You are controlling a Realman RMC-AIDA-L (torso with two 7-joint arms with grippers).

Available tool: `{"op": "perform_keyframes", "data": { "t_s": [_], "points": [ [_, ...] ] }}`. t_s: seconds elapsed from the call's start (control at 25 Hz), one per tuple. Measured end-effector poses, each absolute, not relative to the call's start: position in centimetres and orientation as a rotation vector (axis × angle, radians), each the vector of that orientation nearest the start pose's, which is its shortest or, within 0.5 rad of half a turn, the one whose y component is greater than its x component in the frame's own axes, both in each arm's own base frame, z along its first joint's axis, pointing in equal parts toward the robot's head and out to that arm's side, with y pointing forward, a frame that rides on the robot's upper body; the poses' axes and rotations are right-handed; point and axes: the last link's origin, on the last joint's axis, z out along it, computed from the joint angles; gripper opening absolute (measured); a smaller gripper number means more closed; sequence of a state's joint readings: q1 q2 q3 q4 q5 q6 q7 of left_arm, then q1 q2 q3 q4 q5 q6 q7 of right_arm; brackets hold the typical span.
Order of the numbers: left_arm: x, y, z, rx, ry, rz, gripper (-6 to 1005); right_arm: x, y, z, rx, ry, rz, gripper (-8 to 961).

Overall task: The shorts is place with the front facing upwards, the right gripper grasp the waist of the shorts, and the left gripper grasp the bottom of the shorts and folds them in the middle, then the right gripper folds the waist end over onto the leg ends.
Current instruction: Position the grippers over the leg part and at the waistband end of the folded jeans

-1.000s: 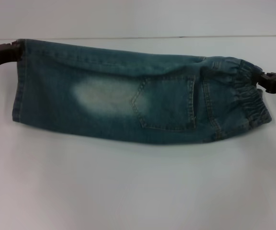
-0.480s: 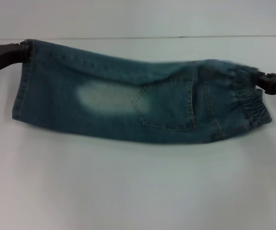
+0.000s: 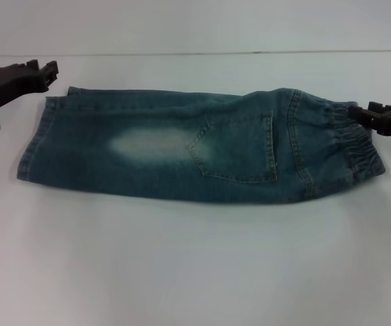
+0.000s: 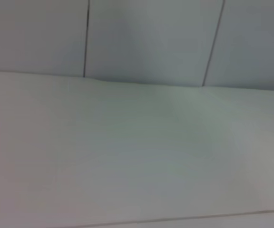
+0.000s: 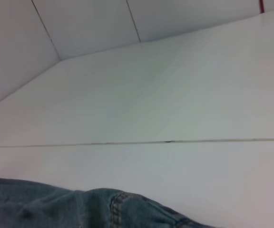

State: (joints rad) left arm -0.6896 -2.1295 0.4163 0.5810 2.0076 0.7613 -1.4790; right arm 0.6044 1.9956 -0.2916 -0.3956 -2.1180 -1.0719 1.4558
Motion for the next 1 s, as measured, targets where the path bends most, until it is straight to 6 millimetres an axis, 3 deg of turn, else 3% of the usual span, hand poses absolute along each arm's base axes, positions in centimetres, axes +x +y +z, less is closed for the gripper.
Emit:
{"op": "perform_keyframes", "data": {
  "t_s": [0.28, 0.4, 0.64, 0.76, 0.92, 1.0],
  "points": [
    [-30.1, 40.9, 2.6, -1.998, -0.950, -0.613, 376, 34.0, 37.4, 4.5, -2.124, 1.135, 0.607, 598],
    [-29.0, 39.2, 2.0, -2.132, -0.916, -0.718, 482, 33.7, 37.3, 5.9, -2.166, 1.193, 0.584, 663],
    [-27.1, 35.2, 0.6, -2.451, -0.846, -0.832, 729, 32.6, 37.6, 8.7, -2.210, 1.346, 0.456, 888],
    [-26.6, 33.7, -0.3, -2.595, -0.843, -0.805, 847, 31.8, 38.2, 10.4, -2.181, 1.438, 0.416, 925],
    [-26.6, 33.1, -1.0, -2.639, -0.858, -0.780, 946, 29.9, 39.2, 11.7, -2.216, 1.472, 0.294, 950],
    [-26.8, 32.8, -1.4, -2.641, -0.874, -0.781, 942, 29.3, 39.6, 11.6, -2.222, 1.473, 0.199, 949]
  ]
}}
